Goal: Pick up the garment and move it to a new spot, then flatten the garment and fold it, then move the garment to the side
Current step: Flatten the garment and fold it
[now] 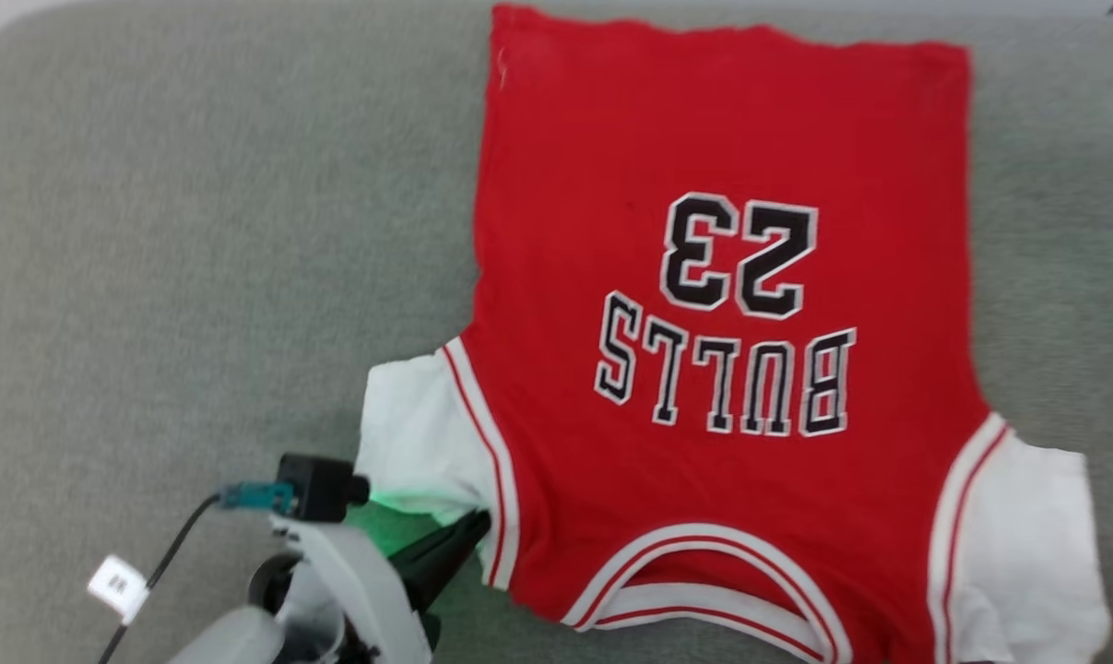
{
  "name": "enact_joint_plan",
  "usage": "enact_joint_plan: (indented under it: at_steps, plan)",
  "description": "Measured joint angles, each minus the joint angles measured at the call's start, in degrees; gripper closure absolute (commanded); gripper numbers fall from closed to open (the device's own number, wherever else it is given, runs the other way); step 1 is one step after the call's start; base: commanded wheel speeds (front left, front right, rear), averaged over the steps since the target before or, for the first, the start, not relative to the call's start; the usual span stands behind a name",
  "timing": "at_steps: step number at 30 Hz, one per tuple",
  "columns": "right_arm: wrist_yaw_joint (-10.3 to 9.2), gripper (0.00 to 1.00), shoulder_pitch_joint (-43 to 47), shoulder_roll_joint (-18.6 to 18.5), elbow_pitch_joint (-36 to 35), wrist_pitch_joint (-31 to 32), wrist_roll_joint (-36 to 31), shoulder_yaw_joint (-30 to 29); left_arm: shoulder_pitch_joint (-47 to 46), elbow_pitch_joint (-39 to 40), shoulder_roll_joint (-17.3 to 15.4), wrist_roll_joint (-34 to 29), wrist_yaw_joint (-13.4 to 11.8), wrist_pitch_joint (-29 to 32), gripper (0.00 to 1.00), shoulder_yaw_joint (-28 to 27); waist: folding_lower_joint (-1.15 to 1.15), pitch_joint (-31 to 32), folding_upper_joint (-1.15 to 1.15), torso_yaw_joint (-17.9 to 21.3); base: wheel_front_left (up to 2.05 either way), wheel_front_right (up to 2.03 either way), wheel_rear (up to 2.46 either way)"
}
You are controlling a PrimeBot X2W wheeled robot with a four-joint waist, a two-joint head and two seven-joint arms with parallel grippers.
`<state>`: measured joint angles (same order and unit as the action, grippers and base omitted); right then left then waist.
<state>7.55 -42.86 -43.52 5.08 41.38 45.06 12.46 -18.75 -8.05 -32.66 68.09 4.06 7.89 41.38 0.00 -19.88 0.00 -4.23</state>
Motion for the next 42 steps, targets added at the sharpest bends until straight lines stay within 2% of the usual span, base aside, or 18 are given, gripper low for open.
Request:
enact_joint_plan:
  at_steps: [2, 4, 9, 10, 12, 17, 20, 24, 25, 26, 27, 31, 35, 39, 42]
  plan:
    - [-0.02, 0.00, -8.88, 2.72, 7.93, 0.46, -3.48, 0.35, -1.67, 0.10, 0.60, -0.42, 0.48, 0.59, 1.00, 0.43, 0.00, -1.69, 0.00, -0.76, 0.00, 0.00, 0.00]
    - [-0.02, 0.00, -15.33, 3.70, 15.14, 1.93, -6.78, 1.60, -4.04, -0.10, 1.67, -1.37, 1.07, 1.16, 1.00, 1.24, 0.00, -3.33, 0.00, -1.77, 0.00, 0.00, 0.00]
    - [-0.02, 0.00, -25.43, 5.84, 30.19, 6.36, -11.17, 2.20, -7.90, -1.18, 5.20, -2.19, 2.48, 1.14, 1.00, 2.77, 0.00, -6.46, 0.00, -5.87, 0.00, 0.00, 0.00]
    - [-0.02, 0.00, -25.43, 5.84, 30.19, 6.36, -11.17, 2.20, -7.90, -1.18, 5.20, -2.19, 2.48, 1.14, 1.00, 2.77, 0.00, -6.46, 0.00, -5.87, 0.00, 0.00, 0.00]
    - [-0.02, 0.00, -29.00, 6.39, 35.74, 7.82, -13.24, 2.29, -8.96, -1.36, 6.28, -2.59, 3.07, 0.60, 1.00, 3.44, 0.00, -8.26, 0.00, -8.33, 0.00, 0.00, 0.00]
    - [-0.02, 0.00, -31.83, 7.71, 43.14, 11.65, -15.24, 2.58, -9.98, -0.66, 7.35, -2.66, 4.03, -0.76, 1.00, 3.98, 0.00, -11.77, 0.00, -11.11, 0.00, 0.00, 0.00]
    - [-0.03, 0.00, -33.39, 7.75, 44.62, 13.99, -15.39, 3.16, -10.55, -0.32, 7.73, -2.67, 4.39, -1.21, 1.00, 4.32, 0.00, -13.52, 0.00, -12.33, 0.00, 0.00, 0.00]
    - [-0.03, 0.00, -35.36, 7.69, 45.43, 14.12, -15.39, 3.13, -11.25, 0.00, 7.95, -2.67, 4.59, -1.46, 1.00, 4.72, 0.00, -15.27, 0.00, -13.29, 0.00, 0.00, 0.00]
    - [-0.03, 0.49, -35.49, 7.57, 45.48, 14.19, -15.45, 3.48, -11.35, 0.01, 7.98, -2.67, 4.66, -1.55, 1.00, 4.82, 0.00, -15.52, 0.00, -13.41, 0.00, 0.00, 0.00]
    - [-0.03, 0.78, -35.53, 7.43, 45.44, 14.16, -15.50, 3.97, -11.46, 0.01, 7.99, -2.65, 4.77, -1.61, 1.00, 4.92, 0.00, -15.61, 0.00, -13.48, 0.00, 0.00, 0.00]
    - [-0.03, 1.00, -35.52, 7.34, 45.50, 13.86, -15.49, 4.09, -11.51, -0.09, 8.01, -2.64, 4.82, -1.72, 1.00, 4.99, 0.00, -15.54, 0.00, -13.49, 0.00, 0.00, 0.00]
    - [-0.03, 1.00, -34.87, 7.51, 46.10, 11.78, -14.03, 4.05, -11.68, -0.86, 8.15, -2.25, 4.88, -1.94, 1.00, 5.19, 0.00, -14.87, 0.00, -13.36, 0.00, 0.00, 0.00]
    - [-0.02, 1.00, -29.66, 7.19, 44.85, 7.90, -8.82, 4.01, -11.28, -2.80, 8.01, -1.04, 4.88, -3.28, 1.00, 5.32, 0.00, -12.33, 0.00, -12.53, 0.00, 0.00, 0.00]
    - [-0.01, 1.00, -20.82, 4.02, 38.16, 6.25, -2.04, 6.75, -9.14, -4.21, 6.97, -0.11, 4.86, -5.12, 1.00, 4.72, 0.00, -9.11, 0.00, -11.49, 0.00, 0.00, 0.00]
    - [-0.01, 1.00, -12.13, -0.25, 30.36, 5.94, 2.42, 9.68, -6.12, -4.80, 4.54, 0.81, 4.50, -6.30, 1.00, 3.92, 0.00, -6.37, 0.00, -10.46, 0.00, 0.00, 0.00]
